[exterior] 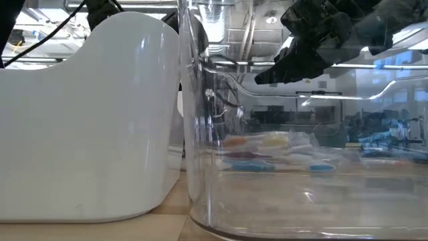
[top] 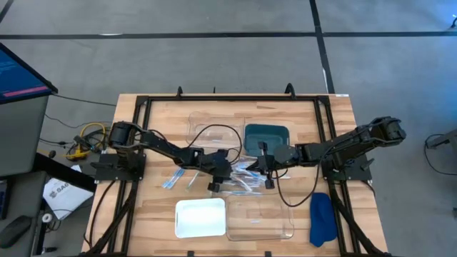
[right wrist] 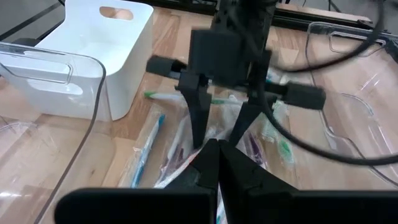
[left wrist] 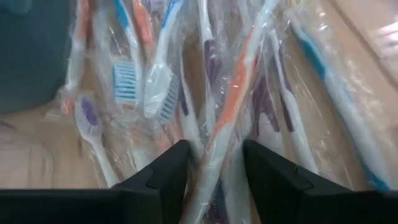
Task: Pick & Place Toothbrushes
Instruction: Put the orange toothbrush into the white bin
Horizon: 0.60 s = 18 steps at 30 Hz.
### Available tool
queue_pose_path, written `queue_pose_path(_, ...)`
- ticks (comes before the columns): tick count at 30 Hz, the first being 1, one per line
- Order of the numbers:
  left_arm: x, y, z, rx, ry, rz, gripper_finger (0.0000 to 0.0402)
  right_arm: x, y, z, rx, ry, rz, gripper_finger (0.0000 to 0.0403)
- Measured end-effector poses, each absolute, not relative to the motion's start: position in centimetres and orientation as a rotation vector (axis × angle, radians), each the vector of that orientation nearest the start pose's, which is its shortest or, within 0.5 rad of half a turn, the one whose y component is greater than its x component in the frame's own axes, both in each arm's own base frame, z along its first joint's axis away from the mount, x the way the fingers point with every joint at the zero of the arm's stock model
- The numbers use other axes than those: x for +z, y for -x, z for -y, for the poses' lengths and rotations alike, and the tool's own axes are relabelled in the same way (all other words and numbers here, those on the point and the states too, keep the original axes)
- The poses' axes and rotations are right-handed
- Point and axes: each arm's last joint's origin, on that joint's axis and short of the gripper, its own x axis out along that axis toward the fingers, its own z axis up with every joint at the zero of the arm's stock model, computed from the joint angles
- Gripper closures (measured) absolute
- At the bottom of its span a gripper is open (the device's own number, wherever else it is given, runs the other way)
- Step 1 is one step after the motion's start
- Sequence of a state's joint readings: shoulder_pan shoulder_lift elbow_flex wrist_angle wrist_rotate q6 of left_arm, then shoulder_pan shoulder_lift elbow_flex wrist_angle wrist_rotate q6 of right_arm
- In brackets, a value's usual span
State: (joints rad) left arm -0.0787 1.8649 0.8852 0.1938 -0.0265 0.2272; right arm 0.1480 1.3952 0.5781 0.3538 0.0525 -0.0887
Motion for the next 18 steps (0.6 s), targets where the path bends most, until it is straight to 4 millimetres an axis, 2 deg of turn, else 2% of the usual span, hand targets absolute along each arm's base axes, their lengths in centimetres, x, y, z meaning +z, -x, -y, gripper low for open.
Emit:
queue_pose_path(7,13.0,-35.0,2.9,-0.118,-0.190,-0.734,0.0250,18.2,-26.9,-3.9,0.115,0.134,-0.464,0.0403)
queue_pose_path(18,12.9,-34.7,2.9,-0.120,-0.190,-0.743,0.0249,18.2,-26.9,-3.9,0.114,0.133,-0.459,0.0403)
